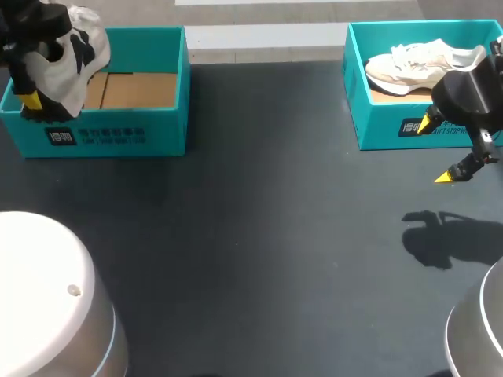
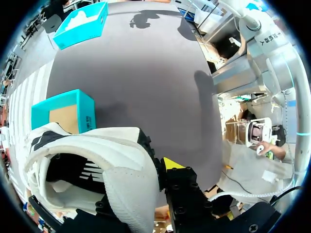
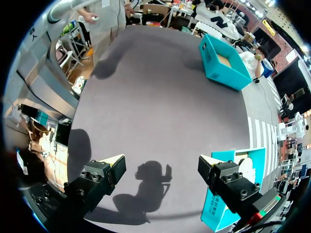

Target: Take the shoe out of the shoebox, open the shoe tongue, remove and reinsert the insole, then place the shoe into the shoebox

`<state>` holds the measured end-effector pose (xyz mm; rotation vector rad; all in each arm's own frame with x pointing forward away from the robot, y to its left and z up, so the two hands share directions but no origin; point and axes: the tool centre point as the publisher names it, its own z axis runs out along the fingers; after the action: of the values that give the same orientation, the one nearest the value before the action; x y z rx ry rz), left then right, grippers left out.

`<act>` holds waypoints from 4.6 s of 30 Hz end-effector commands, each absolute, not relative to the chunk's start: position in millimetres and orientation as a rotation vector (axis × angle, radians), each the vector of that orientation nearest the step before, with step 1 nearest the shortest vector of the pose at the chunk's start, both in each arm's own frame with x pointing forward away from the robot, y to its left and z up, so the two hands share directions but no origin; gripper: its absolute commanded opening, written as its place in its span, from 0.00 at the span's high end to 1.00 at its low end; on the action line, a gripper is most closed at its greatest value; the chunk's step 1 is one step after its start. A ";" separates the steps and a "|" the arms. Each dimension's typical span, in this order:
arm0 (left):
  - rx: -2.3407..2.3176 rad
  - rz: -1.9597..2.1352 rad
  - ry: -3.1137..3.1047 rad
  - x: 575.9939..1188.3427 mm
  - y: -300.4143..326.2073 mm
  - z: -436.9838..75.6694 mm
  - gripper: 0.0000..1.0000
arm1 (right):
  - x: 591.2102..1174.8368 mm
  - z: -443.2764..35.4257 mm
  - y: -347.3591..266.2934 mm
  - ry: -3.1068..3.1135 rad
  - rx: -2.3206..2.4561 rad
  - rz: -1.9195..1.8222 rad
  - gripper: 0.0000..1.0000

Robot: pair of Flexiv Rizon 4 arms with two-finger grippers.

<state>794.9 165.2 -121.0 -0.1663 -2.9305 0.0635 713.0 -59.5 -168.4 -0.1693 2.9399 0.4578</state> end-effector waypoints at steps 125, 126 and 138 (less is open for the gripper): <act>-2.093 -0.161 -2.145 1057.6 316.9 -189.2 1.00 | 715.0 -168.6 -57.9 2.944 -0.169 0.453 0.00; -2.096 -0.135 -2.149 1060.4 316.9 -191.8 1.00 | 715.0 -168.6 -57.9 2.944 -0.169 0.453 0.00; -2.020 -0.140 -2.200 1087.0 320.0 -233.6 1.00 | 715.0 -168.6 -57.9 2.944 -0.169 0.453 0.00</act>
<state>1073.9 319.6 -223.7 -2.0295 -2.2128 -0.1509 713.0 -59.4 -168.4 -0.1692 2.9399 0.4577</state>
